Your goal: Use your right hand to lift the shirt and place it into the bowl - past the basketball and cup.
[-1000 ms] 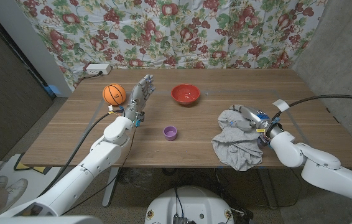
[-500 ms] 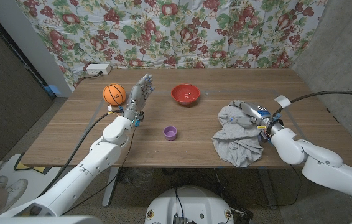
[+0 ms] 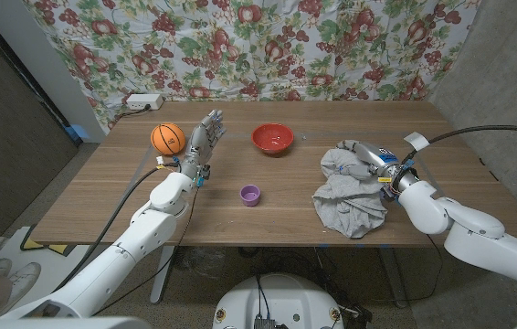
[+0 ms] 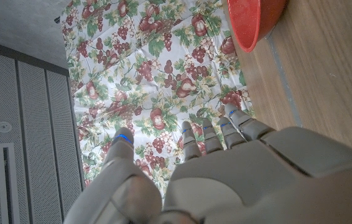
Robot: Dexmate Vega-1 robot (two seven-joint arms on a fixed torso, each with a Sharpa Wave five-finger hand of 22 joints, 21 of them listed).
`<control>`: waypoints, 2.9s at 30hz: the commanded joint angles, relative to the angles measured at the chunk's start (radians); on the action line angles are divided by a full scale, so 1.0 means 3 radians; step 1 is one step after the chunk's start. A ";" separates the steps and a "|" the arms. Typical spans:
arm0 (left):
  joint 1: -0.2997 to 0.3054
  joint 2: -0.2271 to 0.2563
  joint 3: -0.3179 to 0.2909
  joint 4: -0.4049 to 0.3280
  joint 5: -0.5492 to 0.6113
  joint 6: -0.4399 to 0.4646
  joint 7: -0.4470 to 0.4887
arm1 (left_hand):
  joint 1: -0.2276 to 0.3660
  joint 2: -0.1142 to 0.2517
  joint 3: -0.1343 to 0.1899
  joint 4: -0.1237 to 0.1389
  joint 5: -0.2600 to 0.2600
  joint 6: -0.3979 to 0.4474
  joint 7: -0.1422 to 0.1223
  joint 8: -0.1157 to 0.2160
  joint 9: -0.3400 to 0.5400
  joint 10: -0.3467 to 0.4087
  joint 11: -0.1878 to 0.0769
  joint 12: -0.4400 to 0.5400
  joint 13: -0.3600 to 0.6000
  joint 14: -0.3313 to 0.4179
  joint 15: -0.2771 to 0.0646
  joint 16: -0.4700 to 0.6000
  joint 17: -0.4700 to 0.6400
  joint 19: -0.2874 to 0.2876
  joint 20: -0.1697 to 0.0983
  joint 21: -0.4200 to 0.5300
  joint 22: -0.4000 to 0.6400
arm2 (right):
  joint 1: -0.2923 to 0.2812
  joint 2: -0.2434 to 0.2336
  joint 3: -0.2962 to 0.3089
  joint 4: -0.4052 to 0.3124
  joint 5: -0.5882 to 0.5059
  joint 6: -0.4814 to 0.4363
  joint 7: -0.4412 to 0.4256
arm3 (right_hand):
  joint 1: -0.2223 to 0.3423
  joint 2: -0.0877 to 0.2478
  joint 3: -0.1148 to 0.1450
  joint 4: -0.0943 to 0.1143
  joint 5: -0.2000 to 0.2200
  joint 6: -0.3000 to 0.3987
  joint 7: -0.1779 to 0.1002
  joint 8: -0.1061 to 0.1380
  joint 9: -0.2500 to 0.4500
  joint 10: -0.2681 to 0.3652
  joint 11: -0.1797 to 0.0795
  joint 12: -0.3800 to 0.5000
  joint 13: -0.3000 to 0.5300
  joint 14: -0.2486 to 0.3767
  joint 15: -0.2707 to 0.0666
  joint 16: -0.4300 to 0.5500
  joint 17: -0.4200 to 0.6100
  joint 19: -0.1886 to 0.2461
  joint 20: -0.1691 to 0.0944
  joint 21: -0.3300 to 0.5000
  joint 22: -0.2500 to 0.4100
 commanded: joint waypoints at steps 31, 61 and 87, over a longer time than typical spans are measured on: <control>0.0118 0.0019 -0.0033 -0.0110 0.0019 -0.0026 0.0088 | 0.0017 0.0025 0.0017 0.0006 -0.0012 0.0030 -0.0004 -0.0010 0.0016 -0.0002 0.0006 -0.0006 0.0011 0.0001 -0.0028 0.0006 0.0015 0.0014 -0.0006 0.0000 0.0012 | 0.0306 0.0044 0.0099 0.0057 -0.0066 0.0247 0.0158 | 0.0389 0.0340 0.0008 0.0023 -0.0063 0.0098 0.0003 0.0008 0.0002 0.0069 0.0003 0.0046 -0.0026 0.0072 -0.0556 0.0103 -0.0110 -0.0133 -0.0487 0.0350 0.0042; 0.0109 0.0006 -0.0018 -0.0149 0.0052 0.0011 0.0140 | 0.0020 0.0033 0.0022 0.0006 -0.0014 0.0035 -0.0002 -0.0009 0.0016 0.0002 -0.0004 -0.0004 0.0011 0.0002 -0.0024 0.0006 0.0015 0.0014 -0.0010 0.0001 0.0012 | 0.0845 0.0240 -0.0118 0.0387 -0.0087 0.0623 0.0421 | 0.0400 0.0330 0.0012 0.0024 -0.0090 0.0140 0.0000 0.0002 -0.0010 0.0090 0.0005 0.0068 -0.0029 0.0088 -0.0555 0.0164 -0.0215 -0.0231 -0.0484 0.0618 0.0026; 0.0190 0.0058 -0.0058 -0.0294 0.0106 0.0075 0.0270 | 0.0021 0.0034 0.0023 0.0006 -0.0015 0.0045 0.0004 -0.0007 0.0016 0.0009 0.0005 -0.0002 0.0011 0.0007 -0.0022 0.0007 0.0015 0.0015 -0.0004 0.0001 0.0012 | 0.1334 0.0509 -0.0375 0.0842 -0.0169 0.1031 0.0504 | 0.0386 0.0332 0.0015 0.0036 -0.0106 0.0150 0.0007 -0.0004 -0.0005 0.0092 0.0014 0.0071 -0.0043 0.0079 -0.0554 0.0207 -0.0291 -0.0319 -0.0479 0.0777 -0.0026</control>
